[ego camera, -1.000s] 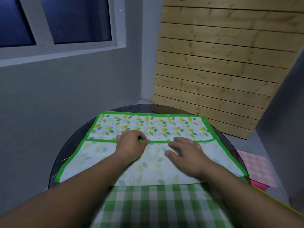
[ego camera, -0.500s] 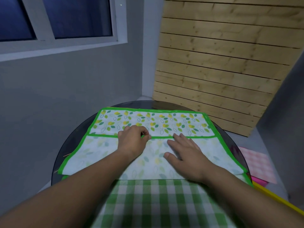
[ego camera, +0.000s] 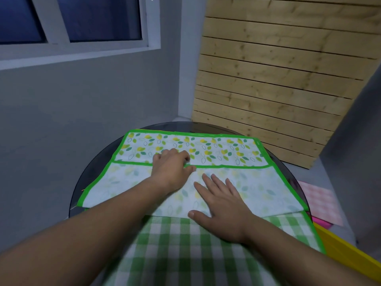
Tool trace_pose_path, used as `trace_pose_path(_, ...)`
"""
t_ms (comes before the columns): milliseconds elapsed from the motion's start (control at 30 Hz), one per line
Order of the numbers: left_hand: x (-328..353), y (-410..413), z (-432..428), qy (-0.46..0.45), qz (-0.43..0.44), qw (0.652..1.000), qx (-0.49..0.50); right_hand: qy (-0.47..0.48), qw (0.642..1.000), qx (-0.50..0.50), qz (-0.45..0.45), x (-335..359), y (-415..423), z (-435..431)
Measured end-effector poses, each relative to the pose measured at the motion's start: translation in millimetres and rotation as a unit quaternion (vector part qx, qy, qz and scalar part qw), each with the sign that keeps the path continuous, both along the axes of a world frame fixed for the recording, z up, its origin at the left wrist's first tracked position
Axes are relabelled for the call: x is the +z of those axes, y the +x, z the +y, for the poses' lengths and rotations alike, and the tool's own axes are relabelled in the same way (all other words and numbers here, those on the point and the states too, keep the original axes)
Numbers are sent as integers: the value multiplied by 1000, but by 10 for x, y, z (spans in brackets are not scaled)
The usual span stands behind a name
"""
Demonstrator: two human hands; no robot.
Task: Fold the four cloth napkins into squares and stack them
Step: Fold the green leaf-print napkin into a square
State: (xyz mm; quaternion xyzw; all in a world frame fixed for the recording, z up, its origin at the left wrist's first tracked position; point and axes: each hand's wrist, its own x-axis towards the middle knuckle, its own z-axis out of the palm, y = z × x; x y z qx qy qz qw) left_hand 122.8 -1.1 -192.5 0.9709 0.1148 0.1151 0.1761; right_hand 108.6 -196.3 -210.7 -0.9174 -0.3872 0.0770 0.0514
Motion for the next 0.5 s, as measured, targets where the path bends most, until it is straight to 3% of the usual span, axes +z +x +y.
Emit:
trace_pose_path(167,111,-452,-116,37,28,993,-108,-3,1000,3,-8,-12,4,3)
trace_pose_path(500,-135,-1134,160,67,142,981,-115,-15,1000,-1,-1,2,-5,14)
